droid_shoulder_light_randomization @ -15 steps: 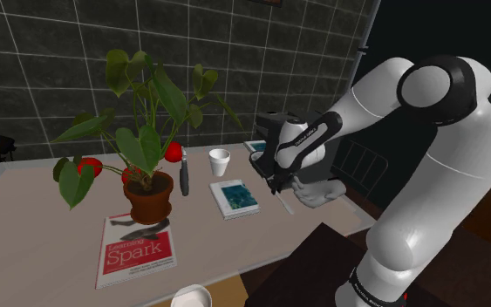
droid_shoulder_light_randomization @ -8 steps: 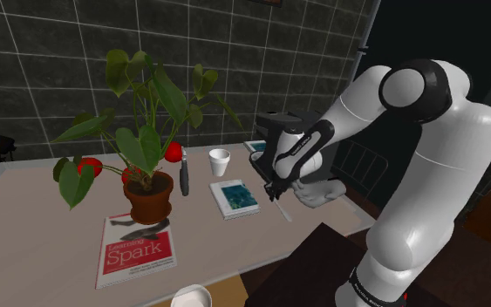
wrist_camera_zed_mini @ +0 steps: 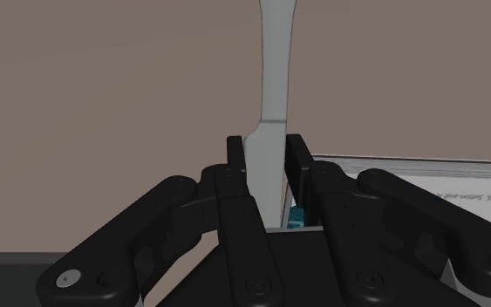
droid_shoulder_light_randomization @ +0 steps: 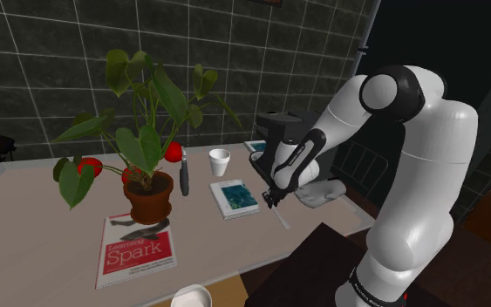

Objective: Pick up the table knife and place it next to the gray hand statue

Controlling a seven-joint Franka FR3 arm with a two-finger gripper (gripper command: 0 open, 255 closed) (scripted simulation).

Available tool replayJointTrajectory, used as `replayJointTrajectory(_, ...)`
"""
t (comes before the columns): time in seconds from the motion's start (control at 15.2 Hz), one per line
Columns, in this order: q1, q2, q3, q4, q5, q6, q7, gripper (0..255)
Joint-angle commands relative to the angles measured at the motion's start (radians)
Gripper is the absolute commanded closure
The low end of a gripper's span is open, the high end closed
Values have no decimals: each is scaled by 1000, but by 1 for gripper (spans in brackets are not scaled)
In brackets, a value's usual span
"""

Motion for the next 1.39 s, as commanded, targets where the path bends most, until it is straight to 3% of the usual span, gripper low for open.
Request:
replayJointTrajectory(0.0, 4, 34, -6, 5, -9, 29, 8, 255)
replayJointTrajectory(0.59, 31, 185, -39, 40, -36, 145, 39, 255)
replayJointTrajectory(1.12, 33, 194, -41, 43, -37, 152, 40, 255)
replayJointTrajectory(1.19, 33, 194, -41, 43, -37, 152, 40, 0)
replayJointTrajectory(1.32, 33, 194, -41, 43, -37, 152, 40, 0)
